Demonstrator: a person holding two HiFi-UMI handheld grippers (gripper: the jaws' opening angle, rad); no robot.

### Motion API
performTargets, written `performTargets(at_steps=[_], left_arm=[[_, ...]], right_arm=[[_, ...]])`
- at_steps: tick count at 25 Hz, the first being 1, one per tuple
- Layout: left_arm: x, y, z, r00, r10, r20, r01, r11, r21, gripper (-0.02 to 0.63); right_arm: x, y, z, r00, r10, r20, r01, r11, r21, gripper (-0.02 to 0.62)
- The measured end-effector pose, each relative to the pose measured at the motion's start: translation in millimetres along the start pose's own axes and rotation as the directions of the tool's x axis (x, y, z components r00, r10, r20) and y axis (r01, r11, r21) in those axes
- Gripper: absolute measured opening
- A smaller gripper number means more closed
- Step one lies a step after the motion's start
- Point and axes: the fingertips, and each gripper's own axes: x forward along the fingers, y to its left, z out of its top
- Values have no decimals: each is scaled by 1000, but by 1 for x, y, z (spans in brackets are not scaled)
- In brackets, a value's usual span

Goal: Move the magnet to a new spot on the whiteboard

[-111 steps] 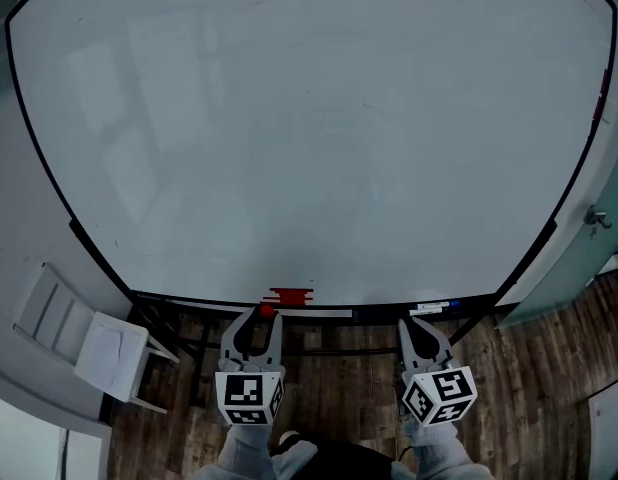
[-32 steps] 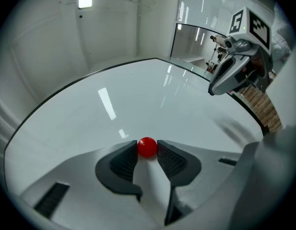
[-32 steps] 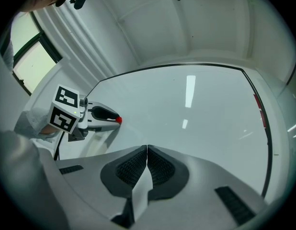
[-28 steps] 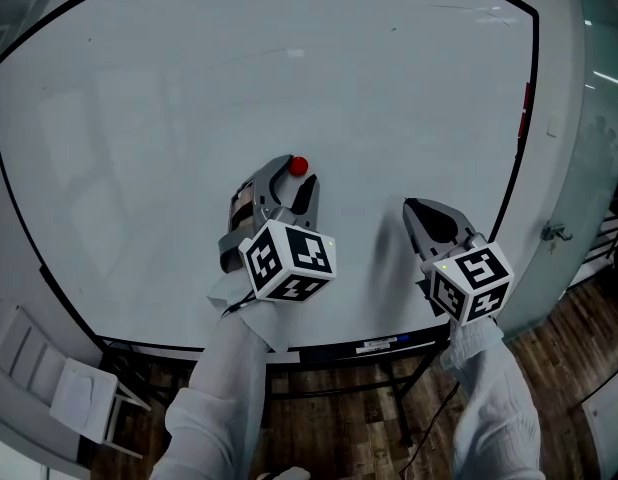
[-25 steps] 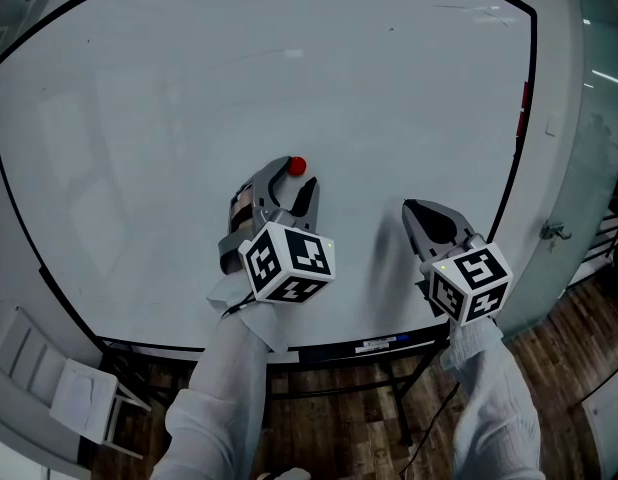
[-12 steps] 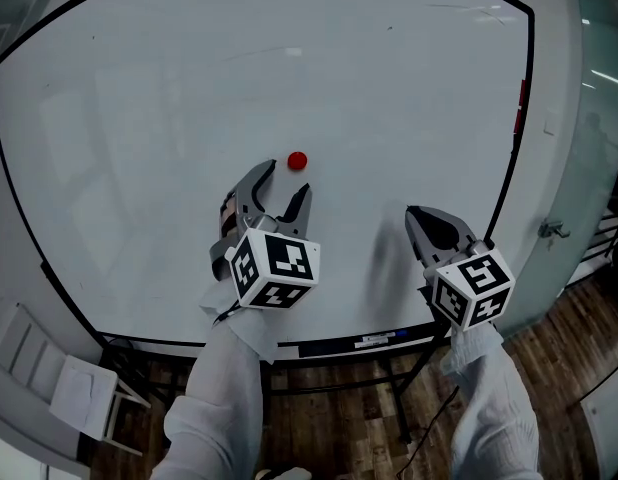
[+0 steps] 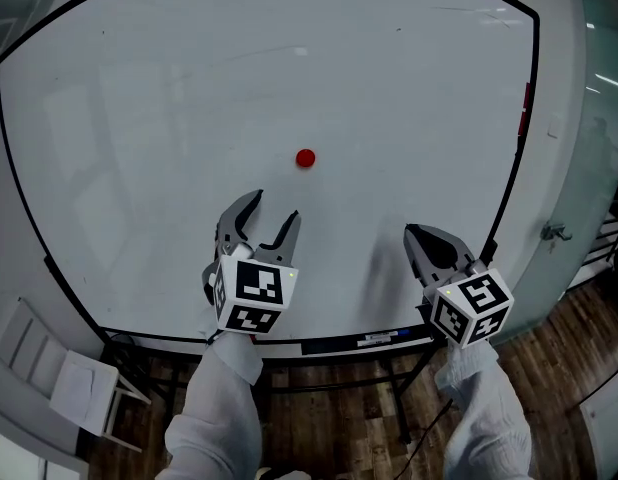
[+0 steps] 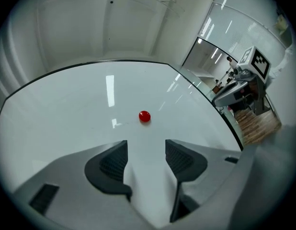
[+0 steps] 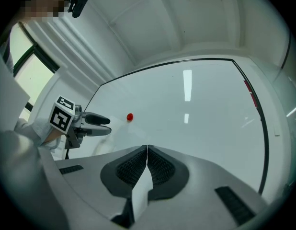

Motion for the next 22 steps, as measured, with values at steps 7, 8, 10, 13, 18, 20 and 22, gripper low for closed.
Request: performTargets(at_steps=[7,8,10,13,18,20,22], left_arm=[[-25,-5,-30,998,-64,-18,62,994,-85,244],[-29,-6,-35,997,-73,-21,70,992,-102,244],[-37,-7,-44,996,-89,-22,85,985,-147,244],[-50,-10,-55,995,-98,-23,92,976,-195,244],[-70,-25,-66,991,-133,-9,124,951,-284,243],[-80,-33,-71,989,-145,-2,137,938,-319,244],[-90,-40,-78,988,-153,-7,141,929,-341,244]], right_arm=[[-12,14,-9,1000,5,12,-5,1000,21,28],[-13,17,-13,1000,6,11,-6,1000,30,28],[-18,22,-19,1000,2,10,-2,999,47,28],[-26,26,-27,1000,-13,10,12,998,67,28],[-35,34,-32,1000,-15,27,11,994,111,28],[-40,39,-33,999,-17,34,13,992,127,28],[-44,46,-34,999,-15,39,9,989,150,28]])
